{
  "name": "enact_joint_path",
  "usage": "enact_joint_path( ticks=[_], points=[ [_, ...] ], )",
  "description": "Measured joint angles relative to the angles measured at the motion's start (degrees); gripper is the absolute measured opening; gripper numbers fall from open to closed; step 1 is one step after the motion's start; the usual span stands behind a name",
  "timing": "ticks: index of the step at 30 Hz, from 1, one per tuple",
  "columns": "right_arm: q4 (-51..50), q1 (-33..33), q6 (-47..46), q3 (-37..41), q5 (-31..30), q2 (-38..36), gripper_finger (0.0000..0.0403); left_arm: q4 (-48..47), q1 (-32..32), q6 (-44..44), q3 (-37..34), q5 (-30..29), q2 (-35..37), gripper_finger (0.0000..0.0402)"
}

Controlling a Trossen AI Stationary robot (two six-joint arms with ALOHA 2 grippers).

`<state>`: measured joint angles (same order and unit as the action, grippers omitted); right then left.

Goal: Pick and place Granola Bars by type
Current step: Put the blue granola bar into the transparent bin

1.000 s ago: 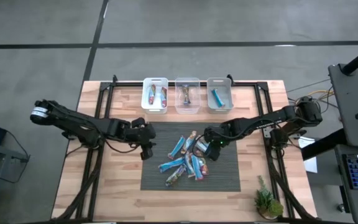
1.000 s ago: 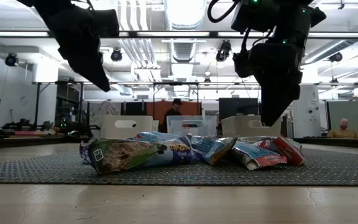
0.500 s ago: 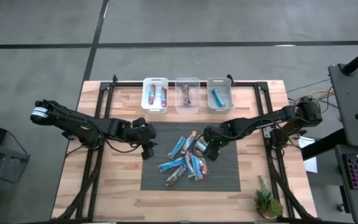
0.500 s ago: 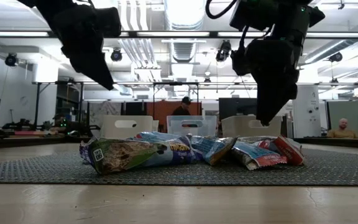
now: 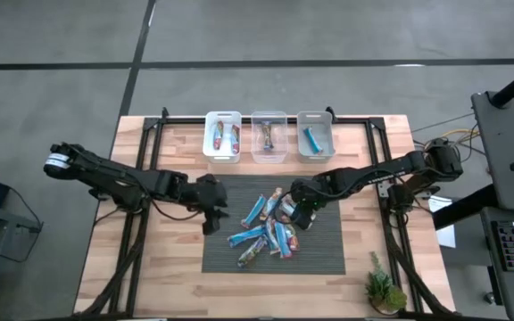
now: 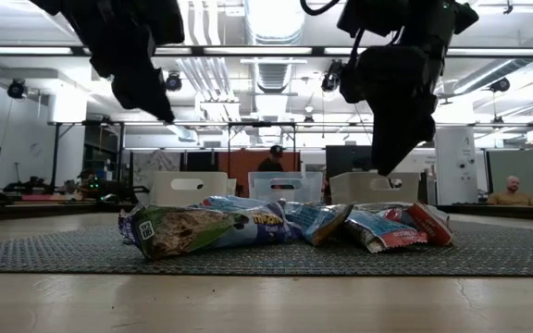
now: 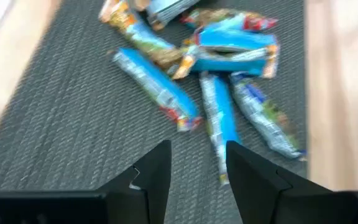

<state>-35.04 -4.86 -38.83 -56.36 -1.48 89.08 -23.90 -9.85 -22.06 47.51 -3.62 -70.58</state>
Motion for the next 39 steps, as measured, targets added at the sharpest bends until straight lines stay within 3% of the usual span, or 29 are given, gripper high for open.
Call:
enact_joint_path(
  ticks=[9,18,31,39],
  points=[
    [0.0,0.0,0.3,0.0,0.0,0.0,0.0169,5.2,-0.6,1.0,0.0,4.2,-2.0,0.0135],
    [0.0,0.0,1.4,0.0,0.0,0.0,0.0169,10.1,-5.3,1.2,0.2,7.5,-6.2,0.0135],
    [0.0,0.0,2.5,0.0,0.0,-0.1,0.0169,12.2,-9.4,-3.1,0.3,-4.2,-11.3,0.0135],
    [0.0,0.0,2.5,0.0,0.0,-0.1,0.0169,17.9,-11.1,-3.6,-2.9,-7.2,-11.3,0.0135]
  ],
)
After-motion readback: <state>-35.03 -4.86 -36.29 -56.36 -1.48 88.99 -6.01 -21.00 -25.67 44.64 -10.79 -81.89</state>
